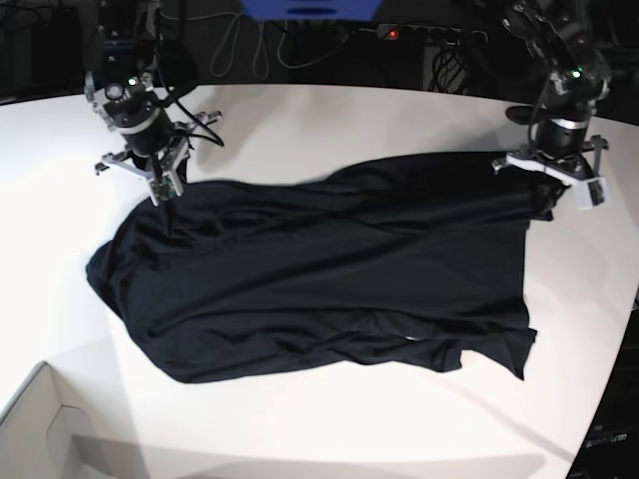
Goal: Layout the t-shirt on the table in an organized manner, then fold the t-shirt properly
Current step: 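Grasp the shirt's collar edge with both grippers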
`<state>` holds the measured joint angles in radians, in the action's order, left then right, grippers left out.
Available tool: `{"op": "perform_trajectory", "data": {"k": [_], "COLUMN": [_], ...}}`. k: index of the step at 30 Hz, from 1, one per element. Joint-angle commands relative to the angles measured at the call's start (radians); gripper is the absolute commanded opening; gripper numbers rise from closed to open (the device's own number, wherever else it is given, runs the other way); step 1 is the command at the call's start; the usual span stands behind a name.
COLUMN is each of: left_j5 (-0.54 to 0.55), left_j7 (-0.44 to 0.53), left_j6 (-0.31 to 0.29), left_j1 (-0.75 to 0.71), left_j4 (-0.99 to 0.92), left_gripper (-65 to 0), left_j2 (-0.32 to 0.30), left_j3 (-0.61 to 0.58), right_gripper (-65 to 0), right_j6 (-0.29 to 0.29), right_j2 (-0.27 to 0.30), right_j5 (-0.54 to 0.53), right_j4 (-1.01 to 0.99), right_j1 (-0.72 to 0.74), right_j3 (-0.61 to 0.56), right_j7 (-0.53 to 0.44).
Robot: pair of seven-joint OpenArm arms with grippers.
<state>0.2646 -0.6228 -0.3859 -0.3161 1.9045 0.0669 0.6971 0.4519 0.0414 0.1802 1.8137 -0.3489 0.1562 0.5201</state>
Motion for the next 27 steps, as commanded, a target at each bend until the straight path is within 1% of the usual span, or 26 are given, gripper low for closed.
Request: {"op": "perform_trajectory", "data": {"k": [1, 3, 5, 8, 9, 10, 11, 15, 16, 18, 20, 22, 25, 27], "left_j5": [0.022, 0.042, 0.068, 0.131, 0.152, 0.172, 0.195, 0.272, 0.281, 0.295, 0.286, 0.286, 0.275, 0.239], "left_j7": [0.033, 0.033, 0.031, 0.031, 0.031, 0.031, 0.031, 0.031, 0.031, 0.031, 0.031, 0.031, 0.031, 0.031], "left_j6": [0.002, 0.002, 0.002, 0.002, 0.002, 0.002, 0.002, 0.002, 0.002, 0.002, 0.003, 0.005, 0.008, 0.008], "left_j1": [0.002, -0.008, -0.031, -0.070, -0.082, -0.096, -0.105, -0.102, -0.097, -0.053, -0.001, 0.058, 0.137, 0.197], "left_j4": [0.007, -0.027, -0.056, -0.089, -0.089, -0.086, -0.082, -0.040, -0.027, -0.015, -0.020, -0.063, -0.178, -0.267], "left_gripper": [-64.9, -63.8, -59.4, -46.4, -43.0, -40.4, -39.2, -39.0, -39.0, -39.0, -39.0, -39.0, -39.0, -39.0], "left_j2": [-0.017, -0.032, -0.049, -0.072, -0.078, -0.083, -0.083, -0.085, -0.094, -0.126, -0.146, -0.155, -0.184, -0.197], "left_j3": [0.008, 0.011, 0.011, 0.012, 0.014, 0.019, 0.029, 0.094, 0.100, 0.089, 0.063, 0.032, -0.009, -0.043], "right_gripper": [-65.0, -65.0, -65.0, -65.0, -65.0, -65.0, -65.0, -65.0, -65.0, -65.0, -65.0, -65.0, -65.0, -65.0], "right_j6": [0.000, 0.000, 0.000, 0.000, 0.000, 0.000, 0.000, 0.000, 0.000, 0.000, 0.000, 0.000, 0.000, 0.000], "right_j2": [0.002, 0.002, 0.002, 0.007, 0.008, 0.008, 0.008, 0.019, 0.024, 0.022, 0.022, 0.022, 0.024, 0.044], "right_j5": [-0.005, -0.005, -0.005, -0.005, -0.005, -0.005, -0.005, -0.003, -0.003, -0.003, -0.003, -0.003, -0.001, 0.000], "right_j4": [0.022, 0.025, 0.034, 0.062, 0.073, 0.085, 0.094, 0.097, 0.088, 0.044, -0.013, -0.085, -0.208, -0.279], "right_j1": [0.004, 0.004, 0.001, -0.005, -0.009, -0.009, -0.008, 0.037, 0.053, 0.096, 0.158, 0.205, 0.274, 0.302], "right_j3": [0.003, 0.003, 0.003, 0.003, 0.003, 0.003, 0.003, 0.000, -0.005, -0.007, -0.007, -0.002, 0.003, 0.015], "right_j7": [-0.022, -0.022, -0.022, -0.019, -0.022, -0.022, -0.022, -0.015, -0.015, -0.015, -0.015, -0.016, -0.022, -0.022]}}
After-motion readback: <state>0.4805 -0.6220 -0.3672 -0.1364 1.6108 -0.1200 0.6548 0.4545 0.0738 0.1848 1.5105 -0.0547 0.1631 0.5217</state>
